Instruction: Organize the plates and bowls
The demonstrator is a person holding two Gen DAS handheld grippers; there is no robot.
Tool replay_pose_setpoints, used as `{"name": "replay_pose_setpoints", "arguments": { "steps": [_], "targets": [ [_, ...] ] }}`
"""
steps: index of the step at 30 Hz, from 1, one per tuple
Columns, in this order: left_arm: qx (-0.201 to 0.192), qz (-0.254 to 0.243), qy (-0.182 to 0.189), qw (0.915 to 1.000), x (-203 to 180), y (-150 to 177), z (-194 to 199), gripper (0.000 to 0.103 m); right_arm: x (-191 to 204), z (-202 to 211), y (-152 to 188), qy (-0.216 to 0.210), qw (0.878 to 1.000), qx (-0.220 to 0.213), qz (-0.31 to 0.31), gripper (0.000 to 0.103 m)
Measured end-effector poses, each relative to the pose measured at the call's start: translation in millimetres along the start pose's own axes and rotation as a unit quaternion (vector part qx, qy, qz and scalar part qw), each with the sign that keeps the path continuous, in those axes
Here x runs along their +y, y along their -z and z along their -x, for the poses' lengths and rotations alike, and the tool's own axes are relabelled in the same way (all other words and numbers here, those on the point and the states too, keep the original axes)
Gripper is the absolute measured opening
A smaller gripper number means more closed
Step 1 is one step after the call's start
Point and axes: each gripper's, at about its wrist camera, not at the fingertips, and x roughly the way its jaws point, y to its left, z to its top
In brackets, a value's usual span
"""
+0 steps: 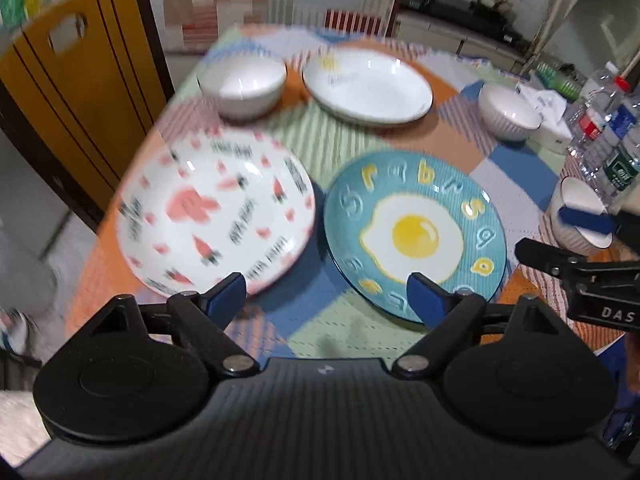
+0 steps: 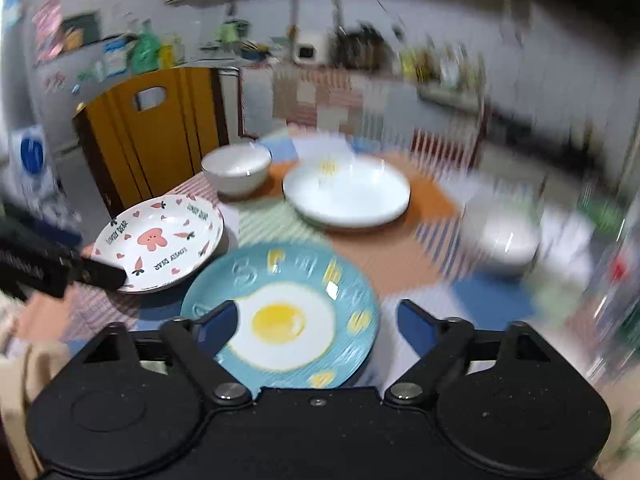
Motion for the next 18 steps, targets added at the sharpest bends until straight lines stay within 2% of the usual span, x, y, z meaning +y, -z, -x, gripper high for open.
{"name": "replay_pose_setpoints", "arguments": {
  "steps": [3,7,14,15,16,17,18],
  "targets": [
    [0.018,-0.004,0.007,0.9998,-7.3,6.9,-24.5,0.077,-13.4,-22.0,21.6,-0.016,0.998,0.024,-0.063,0.076],
    [0.031,-0.025,0.005,0.9992,-19.7,12.4,-47.2,0.068,-17.1,-42.4,50.7,-0.007,0.994,0.048,-0.097,0.066],
    [0.041,0.005,0.009,0.9991,-22.8,13.5,-76.3,0.064,-38.7,-67.8,72.3,-0.02,0.984,0.034,-0.173,0.061],
    [0.038,0.014,0.004,0.9992,-22.2,13.8,-79.2,0.053,-42.7,-69.6,72.1,-0.024,0.982,0.027,-0.184,0.061],
    [0.033,0.02,-0.005,0.9992,-21.5,14.4,-82.4,0.047,-45.2,-71.9,71.7,-0.028,0.981,0.021,-0.192,0.06],
    [0.028,0.021,-0.007,0.9994,-21.4,14.6,-84.5,0.047,-47.3,-75.5,71.7,-0.029,0.98,0.018,-0.195,0.058],
    [0.023,0.019,-0.003,0.9995,-21.8,14.3,-86.4,0.04,-47.2,-78.4,71.6,-0.027,0.98,0.016,-0.194,0.055]
  ]
}}
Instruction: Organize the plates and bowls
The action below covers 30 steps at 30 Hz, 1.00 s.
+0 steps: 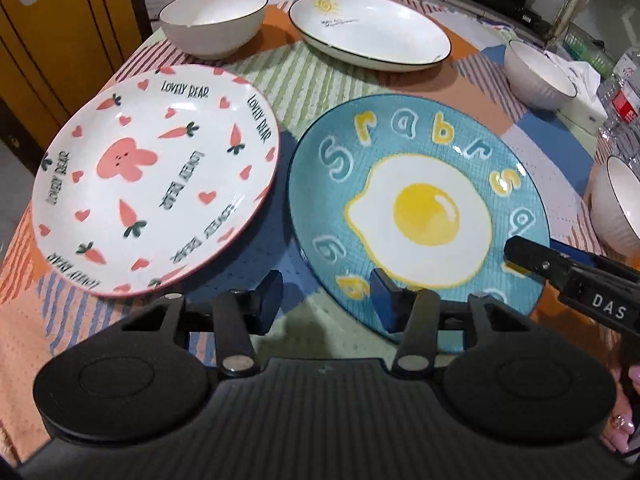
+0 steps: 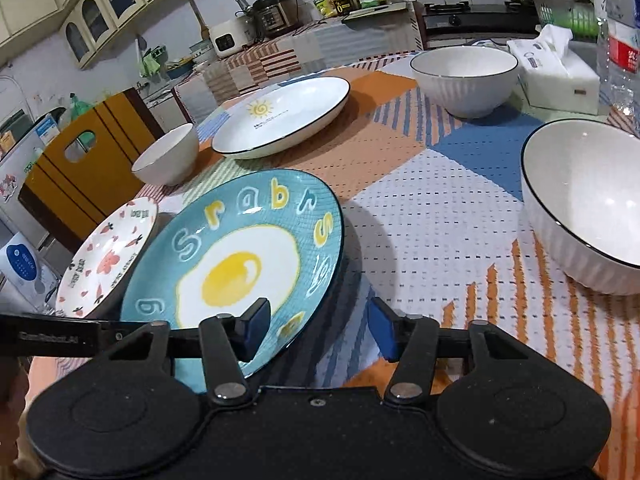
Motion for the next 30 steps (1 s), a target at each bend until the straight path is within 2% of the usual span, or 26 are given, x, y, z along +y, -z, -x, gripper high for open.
{"name": "replay_pose_setpoints", "arguments": {
  "steps": [1,2,4,5,10,15,19,27,30],
  "targets": [
    [-0.004,-0.003,0.006,1.0,-0.3,-0.8,-1.6,0.034,0.6,-1.7,-0.4,0.001,1.0,-0.008,0.006,0.052],
    [-0.005,-0.004,0.009,0.9999,-0.9,-1.9,-3.0,0.032,1.1,-4.7,-1.0,0.002,1.0,-0.009,0.012,0.044],
    [-0.001,0.004,0.01,0.9999,-1.4,-5.4,-6.5,0.03,0.4,-7.9,-2.1,-0.003,1.0,-0.015,0.017,0.022],
    [0.005,0.011,0.01,0.9999,-0.9,-7.8,-7.6,0.03,-1.4,-8.8,-1.9,-0.016,1.0,-0.019,0.012,0.02],
    [0.032,-0.006,0.007,0.9994,-5.8,-17.2,-8.5,0.03,-4.1,-6.2,-0.3,-0.025,0.999,-0.028,0.021,0.018],
    [0.003,-0.055,0.009,0.9984,-26.9,-20.7,1.9,0.03,-12.5,4.7,-2.5,-0.024,0.999,-0.033,0.036,0.018],
    [0.006,-0.058,0.019,0.9981,-37.4,-35.4,1.7,0.03,-20.9,16.1,-12.0,-0.013,0.998,-0.051,0.037,0.018],
    [0.035,-0.075,0.043,0.9957,-50.9,-70.3,-29.3,0.03,-33.8,13.6,-24.8,0.028,0.997,-0.066,0.019,0.018],
    [0.039,-0.091,0.038,0.9944,-55.0,-81.0,-42.5,0.03,-41.0,6.2,-27.6,0.035,0.997,-0.065,-0.011,0.019]
  ]
}}
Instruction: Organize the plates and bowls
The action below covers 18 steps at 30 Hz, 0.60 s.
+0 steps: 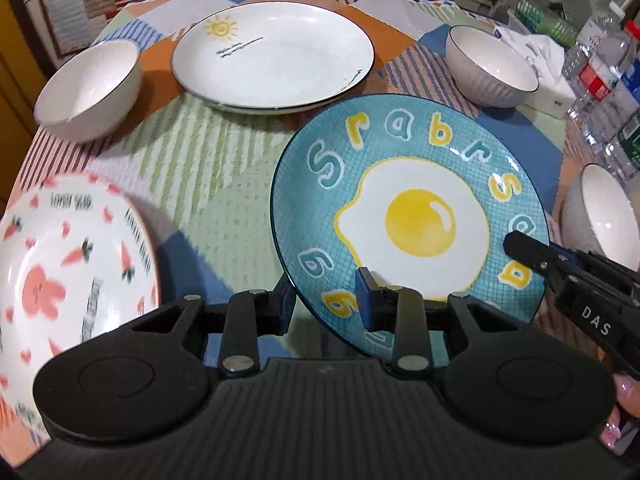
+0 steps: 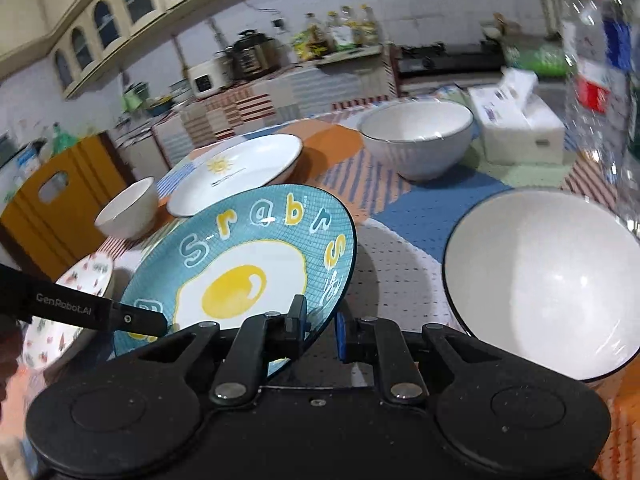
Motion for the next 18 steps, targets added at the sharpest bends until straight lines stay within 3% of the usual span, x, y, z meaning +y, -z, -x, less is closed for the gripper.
{"name": "replay_pose_setpoints", "arguments": {
  "steps": [8,10,14,18],
  "targets": [
    [0.012,-0.007,-0.004,0.9999,2.7,-14.1,-14.8,0.03,8.4,-16.1,0.1,0.039,0.999,0.005,-0.005,0.02],
    [0.01,-0.006,-0.006,0.9999,2.2,-12.4,-16.9,0.031,15.1,-19.5,0.0,0.05,0.998,0.013,0.018,0.027],
    [0.005,0.046,0.03,0.9985,19.8,-11.6,-18.1,0.03,36.6,-23.4,2.7,0.089,0.992,0.019,0.091,0.042],
    [-0.016,0.009,0.014,0.9997,16.1,-7.0,0.8,0.03,46.8,-18.1,-1.6,0.105,0.987,0.044,0.113,0.045]
  ]
}}
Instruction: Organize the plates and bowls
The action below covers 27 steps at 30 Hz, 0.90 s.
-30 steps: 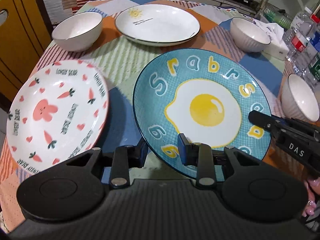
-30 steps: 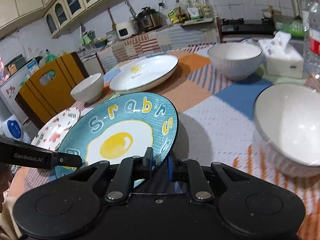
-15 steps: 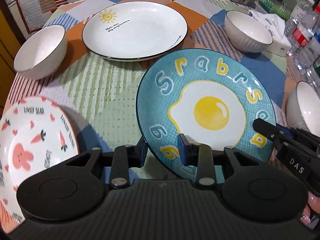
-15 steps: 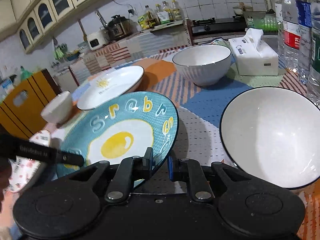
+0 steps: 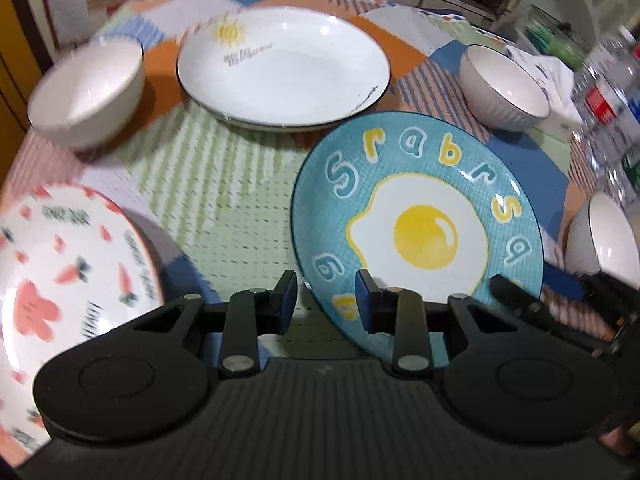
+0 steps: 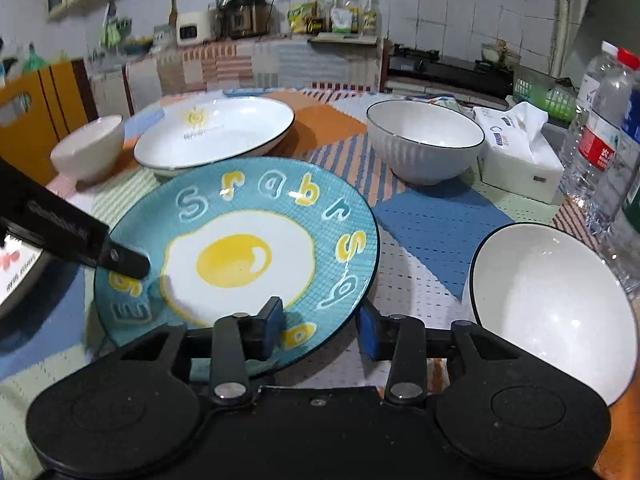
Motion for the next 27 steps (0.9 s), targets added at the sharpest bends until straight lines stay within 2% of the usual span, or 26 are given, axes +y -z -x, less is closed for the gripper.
{"name": "replay_pose_setpoints", "arguments": {
  "steps": [4,8,9,12,16,18,20,24,27],
  "targets": [
    [-0.002,-0.04,0.004,0.9992,-4.0,7.1,23.5,0.032,-1.9,18.3,-5.9,-0.003,1.0,0.005,-0.01,0.047],
    [0.016,-0.043,0.03,0.9985,-4.5,9.6,39.1,0.034,-3.1,42.2,-17.1,-0.027,0.999,-0.006,-0.016,0.051],
    [0.016,-0.041,0.034,0.9985,-4.0,9.7,42.6,0.034,-1.2,46.0,-20.1,-0.03,0.999,-0.002,-0.011,0.054],
    [0.018,-0.036,0.047,0.9981,-2.4,9.9,54.3,0.034,5.2,57.2,-27.3,-0.037,0.999,0.017,0.0,0.055],
    [0.012,-0.054,0.04,0.9977,3.1,11.5,68.5,0.034,13.4,74.3,-34.3,-0.052,0.998,0.022,0.015,0.056],
    [0.006,-0.059,0.03,0.9978,9.5,14.5,76.3,0.035,18.4,82.5,-38.2,-0.06,0.998,0.022,0.024,0.064],
    [-0.001,-0.059,0.028,0.9979,19.3,19.0,87.7,0.035,24.7,91.9,-42.5,-0.07,0.997,0.02,0.033,0.065],
    [-0.011,-0.061,0.017,0.9979,39.6,28.0,112.2,0.041,41.3,113.9,-50.4,-0.077,0.995,0.002,0.063,0.069],
    [-0.014,-0.068,0.0,0.9976,57.0,35.8,131.3,0.053,56.6,131.6,-55.6,-0.08,0.992,-0.017,0.092,0.075]
  ]
}}
